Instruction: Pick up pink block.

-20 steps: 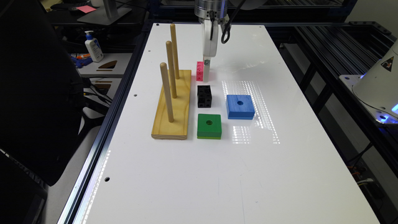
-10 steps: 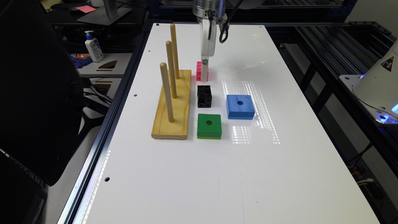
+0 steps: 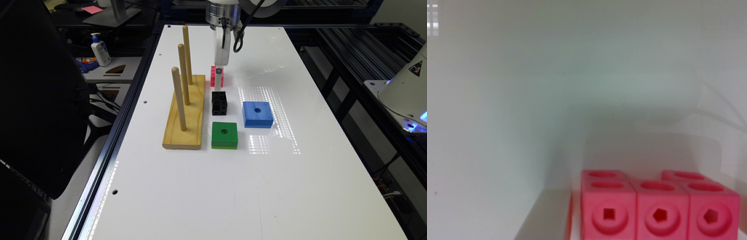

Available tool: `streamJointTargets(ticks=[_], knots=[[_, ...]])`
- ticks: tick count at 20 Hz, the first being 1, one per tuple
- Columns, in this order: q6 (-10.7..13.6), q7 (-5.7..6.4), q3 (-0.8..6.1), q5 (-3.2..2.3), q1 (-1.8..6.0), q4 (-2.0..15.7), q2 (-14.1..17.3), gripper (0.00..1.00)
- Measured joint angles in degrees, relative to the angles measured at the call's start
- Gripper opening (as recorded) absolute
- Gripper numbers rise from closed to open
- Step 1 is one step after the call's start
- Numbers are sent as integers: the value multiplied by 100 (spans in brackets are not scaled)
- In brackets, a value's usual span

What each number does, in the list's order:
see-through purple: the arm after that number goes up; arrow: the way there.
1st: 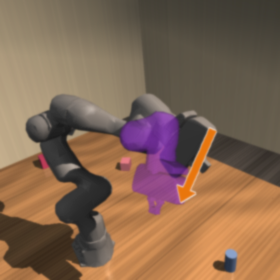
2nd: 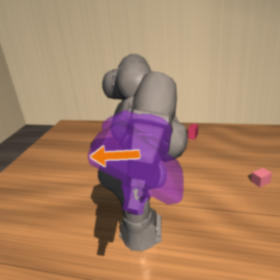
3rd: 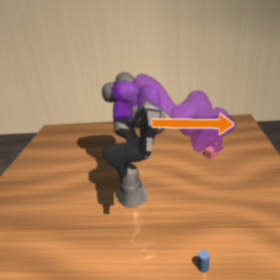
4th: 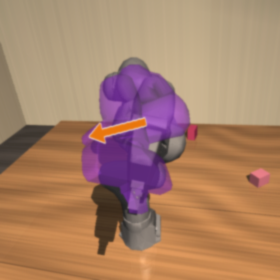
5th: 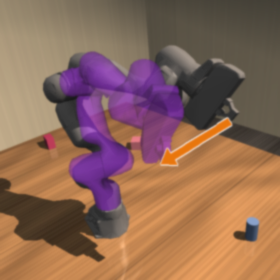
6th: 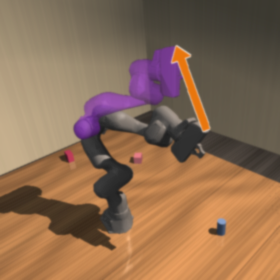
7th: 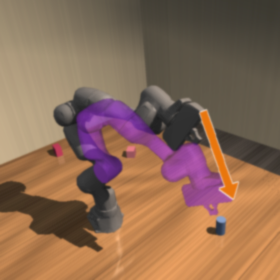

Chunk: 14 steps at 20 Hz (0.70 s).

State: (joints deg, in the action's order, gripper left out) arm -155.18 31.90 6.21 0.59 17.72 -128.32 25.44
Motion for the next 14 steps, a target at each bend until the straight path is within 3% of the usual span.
streamJointTargets(ticks=[1,14], knots=[[0,-2,0,0,2,-1,-2,0],[28,-3,-4,0,9,-3,-51,0]])
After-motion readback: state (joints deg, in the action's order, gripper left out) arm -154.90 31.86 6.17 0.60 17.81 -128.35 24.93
